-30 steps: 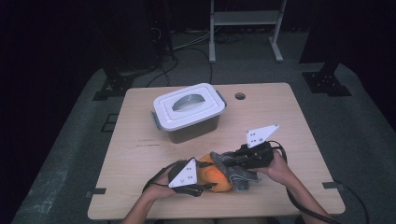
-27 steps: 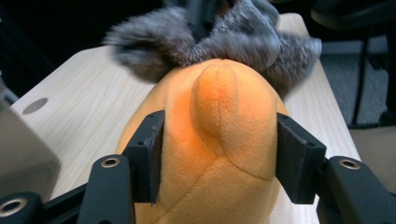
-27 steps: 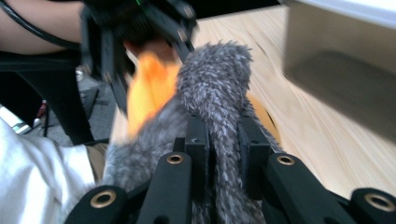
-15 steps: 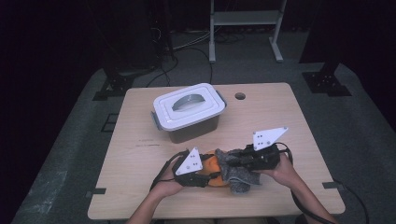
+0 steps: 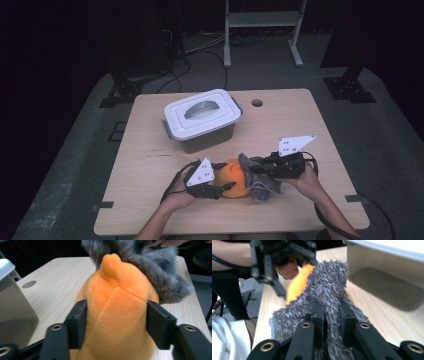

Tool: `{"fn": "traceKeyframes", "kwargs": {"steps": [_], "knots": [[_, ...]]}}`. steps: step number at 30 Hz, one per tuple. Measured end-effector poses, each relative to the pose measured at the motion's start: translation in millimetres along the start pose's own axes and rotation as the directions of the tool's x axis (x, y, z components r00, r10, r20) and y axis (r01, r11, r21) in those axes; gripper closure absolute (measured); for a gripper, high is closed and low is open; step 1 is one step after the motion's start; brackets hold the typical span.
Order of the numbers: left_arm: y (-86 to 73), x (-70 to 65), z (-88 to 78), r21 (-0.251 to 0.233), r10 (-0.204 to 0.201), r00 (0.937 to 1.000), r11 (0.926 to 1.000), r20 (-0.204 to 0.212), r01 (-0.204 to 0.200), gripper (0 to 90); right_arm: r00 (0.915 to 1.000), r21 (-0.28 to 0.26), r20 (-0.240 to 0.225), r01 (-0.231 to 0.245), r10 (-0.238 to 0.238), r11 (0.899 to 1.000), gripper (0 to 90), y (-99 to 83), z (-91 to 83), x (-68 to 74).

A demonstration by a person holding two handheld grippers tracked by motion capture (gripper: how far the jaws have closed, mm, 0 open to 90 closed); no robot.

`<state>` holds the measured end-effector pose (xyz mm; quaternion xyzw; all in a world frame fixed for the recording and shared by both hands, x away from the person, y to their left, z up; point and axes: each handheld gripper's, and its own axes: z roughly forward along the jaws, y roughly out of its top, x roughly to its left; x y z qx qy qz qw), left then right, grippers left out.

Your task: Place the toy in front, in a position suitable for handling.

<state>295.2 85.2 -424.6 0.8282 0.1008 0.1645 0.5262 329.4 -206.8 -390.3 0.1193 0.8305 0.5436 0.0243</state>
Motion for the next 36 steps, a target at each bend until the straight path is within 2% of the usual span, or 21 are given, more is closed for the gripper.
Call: {"fn": "traceKeyframes", "kwargs": {"steps": [1, 4, 5, 9, 11, 14, 15, 17, 19, 20, 21, 22, 23, 24, 25, 28, 29, 32, 34, 35, 36], "knots": [[5.2, -0.5, 1.7, 0.009, -0.017, 0.9997, 0.9998, -0.017, 0.017, 41.7, 0.9999, -0.022, -0.012, 0.011, -0.011, 1.000, 77.1, 4.5, -0.7, 2.6], [10.6, -1.0, 1.9, 0.003, -0.027, 0.9995, 0.9996, -0.016, 0.027, 42.5, 0.9991, -0.034, -0.015, 0.040, -0.041, 0.999, 77.0, 12.5, 0.6, 7.5], [12.1, -1.1, 0.5, 0.001, -0.034, 0.9994, 0.9994, -0.010, 0.034, 42.7, 0.9984, -0.015, -0.002, 0.056, -0.056, 0.998, 77.0, 14.2, 3.1, 8.1], [8.5, 0.7, -1.6, 0.000, -0.043, 0.9991, 0.9991, -0.006, 0.043, 41.4, 0.9985, 0.031, 0.024, 0.049, -0.050, 0.998, 77.0, 5.5, 3.1, 3.0], [3.8, 3.9, -1.5, -0.022, -0.046, 0.9985, 0.9987, 0.030, 0.046, 32.4, 0.9995, 0.051, 0.032, 0.003, -0.004, 0.999, 77.0, -12.3, 1.9, -3.3], [-0.3, 6.5, 1.9, -0.014, -0.047, 0.9985, 0.9988, 0.030, 0.047, 17.1, 0.9993, 0.061, 0.036, -0.011, 0.009, 0.998, 77.0, -19.2, 0.5, -4.5], [-4.3, 8.2, 4.2, -0.004, -0.069, 0.9971, 0.9976, 0.033, 0.069, 19.6, 0.9989, 0.066, 0.045, -0.016, 0.013, 0.998, 76.9, -19.8, -2.9, -5.4], [-3.9, 5.0, 6.0, -0.006, -0.057, 0.9982, 0.9983, 0.018, 0.057, 31.7, 0.9988, 0.055, 0.048, -0.007, 0.004, 0.998, 77.0, -14.6, -7.0, -3.8], [-1.3, 2.2, 8.6, -0.002, -0.058, 0.9983, 0.9983, 0.009, 0.058, 34.0, 0.9989, 0.043, 0.046, 0.000, -0.002, 0.999, 77.0, -11.6, -8.2, -2.6], [3.9, -2.3, 12.6, 0.007, -0.043, 0.9990, 0.9990, 0.006, 0.043, 36.6, 0.9992, -0.001, 0.034, 0.024, -0.024, 1.000, 77.0, 0.6, -10.6, 2.1], [3.9, -2.3, 12.6, 0.007, -0.043, 0.9990, 0.9990, 0.006, 0.043, 37.0, 0.9992, -0.001, 0.034, 0.024, -0.024, 1.000, 77.0, 0.6, -10.6, 2.1], [7.5, -5.2, 14.8, 0.010, -0.025, 0.9996, 0.9996, 0.011, 0.024, 37.0, 0.9989, -0.014, 0.030, 0.038, -0.038, 0.999, 77.0, 5.2, -10.8, 3.9], [8.8, -6.1, 16.5, 0.009, -0.015, 0.9998, 0.9998, 0.014, 0.015, 36.9, 0.9973, -0.014, 0.027, 0.069, -0.068, 0.998, 77.0, 15.0, -8.6, 7.9], [8.8, -6.1, 16.5, 0.009, -0.015, 0.9998, 0.9998, 0.014, 0.015, 36.7, 0.9973, -0.014, 0.027, 0.069, -0.068, 0.998, 77.0, 15.0, -8.6, 7.9], [6.3, -3.6, 15.1, 0.003, -0.028, 0.9993, 0.9996, 0.025, 0.028, 35.9, 0.9955, 0.037, 0.044, 0.082, -0.084, 0.996, 77.0, 14.4, -5.2, 7.7], [3.3, -1.0, 13.2, -0.009, -0.028, 0.9985, 0.9995, 0.046, 0.029, 29.1, 0.9974, 0.040, 0.033, 0.063, -0.064, 0.997, 77.0, 7.4, -4.3, 4.1], [1.5, 1.7, 12.7, -0.012, -0.029, 0.9978, 0.9995, 0.060, 0.029, 23.6, 0.9986, 0.046, 0.031, 0.041, -0.043, 0.998, 77.0, -2.6, -4.8, 0.8], [-5.5, 8.9, 14.6, 0.001, -0.060, 0.9949, 0.9982, 0.081, 0.060, 10.1, 0.9990, 0.044, 0.038, 0.023, -0.025, 0.999, 77.0, -10.0, -9.7, -1.5], [-8.2, 11.2, 16.0, 0.011, -0.076, 0.9936, 0.9971, 0.084, 0.075, 8.9, 0.9993, 0.040, 0.033, 0.013, -0.014, 0.999, 77.0, -12.1, -12.1, -2.2], [-10.6, 12.4, 18.3, 0.012, -0.090, 0.9917, 0.9959, 0.091, 0.090, 11.6, 0.9995, 0.046, 0.028, 0.012, -0.014, 0.999, 77.0, -12.2, -14.2, -1.9], [-12.0, 10.8, 20.6, 0.012, -0.085, 0.9915, 0.9963, 0.098, 0.085, 16.1, 0.9994, 0.049, 0.029, 0.018, -0.019, 0.999, 77.0, -10.0, -14.8, -1.2]]}}
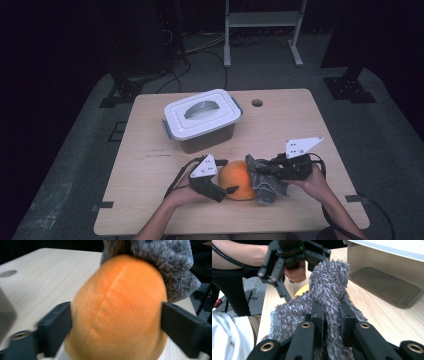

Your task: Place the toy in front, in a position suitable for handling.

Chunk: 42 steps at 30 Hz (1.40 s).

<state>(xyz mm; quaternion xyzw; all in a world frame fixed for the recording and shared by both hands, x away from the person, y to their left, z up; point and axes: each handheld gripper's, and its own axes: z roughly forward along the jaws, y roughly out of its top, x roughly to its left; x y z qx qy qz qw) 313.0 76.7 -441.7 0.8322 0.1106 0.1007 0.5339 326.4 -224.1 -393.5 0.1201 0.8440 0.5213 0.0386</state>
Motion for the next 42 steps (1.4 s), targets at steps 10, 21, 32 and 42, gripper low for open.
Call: {"fn": "traceKeyframes", "kwargs": {"steps": [10, 21, 32, 42], "knots": [[6.2, -3.1, -14.7, 0.021, 0.103, 0.9776, 0.9947, -0.184, -0.100, 40.6, 0.9997, 0.003, 0.023, 0.007, -0.007, 1.000, 76.9, 8.4, 7.8, -5.1], [8.1, -11.6, -17.6, 0.042, 0.128, 0.9893, 0.9913, -0.071, -0.125, 34.4, 0.9999, -0.004, 0.011, -0.009, 0.009, 1.000, 76.7, 12.3, 3.7, -6.6], [7.6, -7.9, -18.0, 0.034, 0.047, 0.9988, 0.9983, -0.011, -0.047, 22.0, 0.9942, 0.091, -0.107, 0.000, 0.010, 0.996, 76.5, -7.4, 15.1, 9.4], [1.3, -17.6, -27.3, 0.025, 0.116, 0.9884, 0.9926, 0.097, -0.119, 26.0, 0.9934, 0.011, -0.082, -0.080, 0.081, 0.997, 76.5, -13.6, -3.0, -3.2]]}}
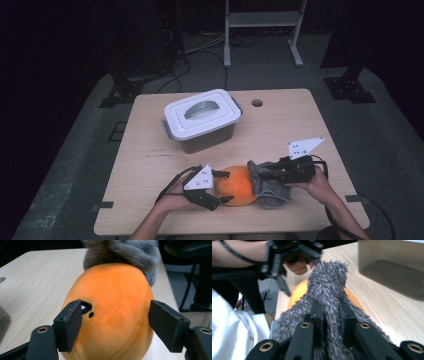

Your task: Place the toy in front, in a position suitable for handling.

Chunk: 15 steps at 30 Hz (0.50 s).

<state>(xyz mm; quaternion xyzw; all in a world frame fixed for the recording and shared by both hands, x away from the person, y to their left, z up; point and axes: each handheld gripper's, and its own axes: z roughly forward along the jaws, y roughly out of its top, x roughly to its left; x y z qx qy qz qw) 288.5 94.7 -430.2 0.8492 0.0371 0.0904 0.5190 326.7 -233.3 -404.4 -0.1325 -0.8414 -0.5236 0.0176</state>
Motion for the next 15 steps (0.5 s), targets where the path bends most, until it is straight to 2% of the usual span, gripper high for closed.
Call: {"fn": "traceKeyframes", "kwargs": {"steps": [1, 2, 3, 4, 5, 6, 7, 8, 9, 10, 11, 12, 13, 14, 15], "knots": [[1.0, 2.9, -1.0, -0.024, -0.029, 0.9996, 0.9993, -0.006, 0.028, 20.8, 1.0000, 0.028, 0.008, 0.000, 0.000, 1.000, 76.4, -3.7, 7.4, 0.7], [1.0, 2.9, -1.0, -0.024, -0.029, 0.9996, 0.9993, -0.006, 0.028, 17.1, 1.0000, 0.028, 0.008, 0.000, 0.000, 1.000, 76.4, -3.7, 7.4, 0.7], [1.9, 5.8, -0.1, -0.026, -0.053, 0.9982, 0.9983, -0.029, 0.052, 17.1, 1.0000, 0.032, -0.003, 0.001, -0.001, 0.999, 76.4, -4.6, 10.3, 2.2], [2.3, 9.1, 3.8, -0.009, -0.086, 0.9941, 0.9963, -0.066, 0.086, 9.3, 0.9988, 0.043, -0.047, 0.015, -0.013, 0.999, 76.5, -4.6, 16.4, 6.3], [1.8, 10.1, 7.6, 0.014, -0.116, 0.9921, 0.9931, -0.048, 0.117, 7.7, 0.9980, 0.052, -0.059, 0.025, -0.022, 0.998, 76.5, -3.7, 17.5, 7.8], [1.3, 9.9, 9.5, 0.028, -0.123, 0.9920, 0.9919, -0.029, 0.123, 8.4, 0.9969, 0.067, -0.070, 0.041, -0.036, 0.997, 76.5, -1.2, 18.1, 10.8], [0.6, 8.0, 10.7, 0.040, -0.112, 0.9937, 0.9929, -0.006, 0.112, 15.0, 0.9962, 0.072, -0.074, 0.051, -0.046, 0.996, 76.5, 0.8, 18.0, 12.4], [0.6, 8.0, 10.7, 0.040, -0.112, 0.9937, 0.9929, -0.006, 0.112, 21.3, 0.9954, 0.065, -0.076, 0.062, -0.057, 0.996, 76.6, 3.6, 17.5, 13.6], [3.2, 0.8, 12.8, 0.043, -0.043, 0.9988, 0.9981, -0.021, 0.044, 28.0, 0.9952, 0.047, -0.079, 0.062, -0.059, 0.997, 76.6, 7.4, 17.4, 14.1], [4.9, -1.3, 12.4, 0.047, -0.004, 0.9995, 0.9989, -0.033, 0.005, 32.9, 0.9955, 0.043, -0.068, 0.070, -0.067, 0.997, 76.6, 10.8, 18.7, 14.4], [4.9, -1.3, 12.4, 0.047, -0.004, 0.9995, 0.9989, -0.033, 0.005, 35.7, 0.9955, 0.043, -0.068, 0.070, -0.067, 0.997, 76.6, 10.8, 18.7, 14.4], [7.7, -2.8, 10.6, 0.059, 0.038, 0.9978, 0.9977, -0.054, -0.035, 35.7, 0.9957, 0.046, -0.055, 0.078, -0.075, 0.996, 76.6, 13.5, 20.5, 14.6], [7.9, -1.7, 5.3, 0.063, 0.064, 0.9943, 0.9963, -0.086, -0.059, 38.4, 0.9954, 0.034, -0.037, 0.089, -0.088, 0.995, 76.7, 19.8, 25.0, 14.3], [7.9, -1.7, 5.3, 0.063, 0.064, 0.9943, 0.9963, -0.086, -0.059, 39.0, 0.9954, 0.034, -0.037, 0.089, -0.088, 0.995, 76.7, 19.8, 25.0, 14.3], [7.0, -1.1, 2.4, 0.070, 0.077, 0.9922, 0.9951, -0.099, -0.070, 39.1, 0.9956, 0.014, -0.015, 0.092, -0.092, 0.996, 76.8, 23.1, 25.9, 12.3]]}}
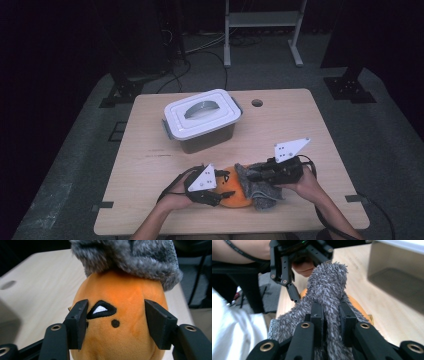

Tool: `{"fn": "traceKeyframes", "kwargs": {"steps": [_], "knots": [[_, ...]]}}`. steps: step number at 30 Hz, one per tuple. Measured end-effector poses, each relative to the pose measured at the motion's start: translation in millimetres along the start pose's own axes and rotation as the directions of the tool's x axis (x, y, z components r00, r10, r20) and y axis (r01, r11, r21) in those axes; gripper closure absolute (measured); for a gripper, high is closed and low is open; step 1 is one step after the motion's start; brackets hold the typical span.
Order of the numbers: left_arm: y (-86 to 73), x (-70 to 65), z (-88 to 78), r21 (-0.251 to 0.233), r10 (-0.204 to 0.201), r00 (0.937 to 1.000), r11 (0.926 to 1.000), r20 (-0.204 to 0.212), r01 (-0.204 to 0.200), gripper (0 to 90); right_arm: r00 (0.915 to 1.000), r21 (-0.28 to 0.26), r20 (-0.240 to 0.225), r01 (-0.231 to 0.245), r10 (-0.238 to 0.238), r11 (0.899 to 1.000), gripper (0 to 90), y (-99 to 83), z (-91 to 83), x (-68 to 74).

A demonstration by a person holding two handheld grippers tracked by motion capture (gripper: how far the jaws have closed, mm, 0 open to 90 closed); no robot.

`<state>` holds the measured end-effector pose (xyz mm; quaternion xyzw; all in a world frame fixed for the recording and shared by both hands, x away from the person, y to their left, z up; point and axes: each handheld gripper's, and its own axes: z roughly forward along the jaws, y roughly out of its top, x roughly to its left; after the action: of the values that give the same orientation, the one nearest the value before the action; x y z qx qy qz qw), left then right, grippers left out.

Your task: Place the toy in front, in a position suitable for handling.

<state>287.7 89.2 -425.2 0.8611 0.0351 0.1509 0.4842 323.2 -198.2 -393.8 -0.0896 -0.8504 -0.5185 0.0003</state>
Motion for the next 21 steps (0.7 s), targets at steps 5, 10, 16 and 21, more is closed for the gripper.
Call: {"fn": "traceKeyframes", "kwargs": {"steps": [5, 10, 16, 21], "knots": [[-6.5, 4.7, -7.4, -0.012, -0.018, 0.9998, 0.9998, 0.010, 0.018, 30.4, 0.9996, 0.050, 0.024, -0.018, 0.017, 0.999, 76.7, -6.6, 7.5, -4.5], [-6.9, 12.8, -0.9, 0.004, -0.157, 0.9871, 0.9876, 0.030, 0.157, 12.8, 0.9997, 0.086, -0.002, -0.026, 0.026, 0.996, 76.9, -16.2, 14.5, 0.9], [-3.5, 2.9, 4.3, 0.010, -0.068, 0.9970, 0.9976, 0.036, 0.068, 32.5, 0.9999, 0.027, -0.015, 0.004, -0.004, 1.000, 76.7, -3.3, 11.8, 5.0], [-7.3, 0.8, 2.5, 0.007, -0.051, 0.9979, 0.9987, 0.040, 0.051, 37.2, 1.0000, 0.070, 0.003, -0.008, 0.008, 0.998, 76.8, -15.5, 13.5, 0.6]]}}
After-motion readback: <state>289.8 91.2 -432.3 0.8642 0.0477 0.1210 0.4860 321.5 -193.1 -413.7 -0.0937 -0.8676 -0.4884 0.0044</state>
